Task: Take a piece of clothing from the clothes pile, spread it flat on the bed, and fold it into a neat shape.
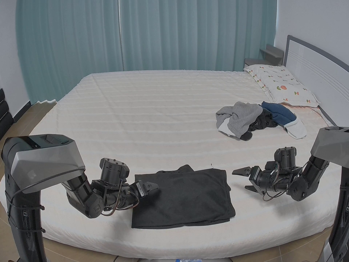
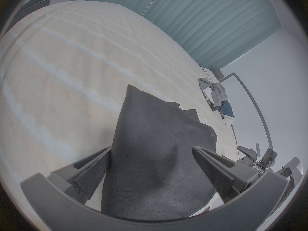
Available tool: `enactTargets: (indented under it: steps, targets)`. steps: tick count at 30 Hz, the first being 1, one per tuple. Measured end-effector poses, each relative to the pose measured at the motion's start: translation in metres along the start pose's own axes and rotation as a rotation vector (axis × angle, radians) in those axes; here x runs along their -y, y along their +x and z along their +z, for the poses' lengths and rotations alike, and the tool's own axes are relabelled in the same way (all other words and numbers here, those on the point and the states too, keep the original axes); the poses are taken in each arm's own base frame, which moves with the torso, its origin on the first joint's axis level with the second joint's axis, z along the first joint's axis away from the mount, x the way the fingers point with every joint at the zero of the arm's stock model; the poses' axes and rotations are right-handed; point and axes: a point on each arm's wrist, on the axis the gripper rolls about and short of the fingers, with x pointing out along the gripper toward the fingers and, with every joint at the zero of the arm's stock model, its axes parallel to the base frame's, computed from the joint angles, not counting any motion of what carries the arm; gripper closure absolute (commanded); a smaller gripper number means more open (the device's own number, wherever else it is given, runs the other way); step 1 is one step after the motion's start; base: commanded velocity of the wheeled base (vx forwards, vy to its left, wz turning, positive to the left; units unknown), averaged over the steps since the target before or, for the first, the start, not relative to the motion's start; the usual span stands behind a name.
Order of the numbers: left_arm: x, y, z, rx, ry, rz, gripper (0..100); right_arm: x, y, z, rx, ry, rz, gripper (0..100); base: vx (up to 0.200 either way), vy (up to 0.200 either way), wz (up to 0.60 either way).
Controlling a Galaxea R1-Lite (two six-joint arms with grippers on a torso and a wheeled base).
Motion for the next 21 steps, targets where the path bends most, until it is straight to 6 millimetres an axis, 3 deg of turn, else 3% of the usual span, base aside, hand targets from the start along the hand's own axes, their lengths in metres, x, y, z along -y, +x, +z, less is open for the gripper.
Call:
enactTargets:
  steps: [21]
  targets:
    - [-0.0066,-0.0025,0.0006,0.003,-0.014,0.021,100,0.0007,-0.0001,-0.0011,-0.004,0.001,-0.004,0,0.0,0.0,0.0]
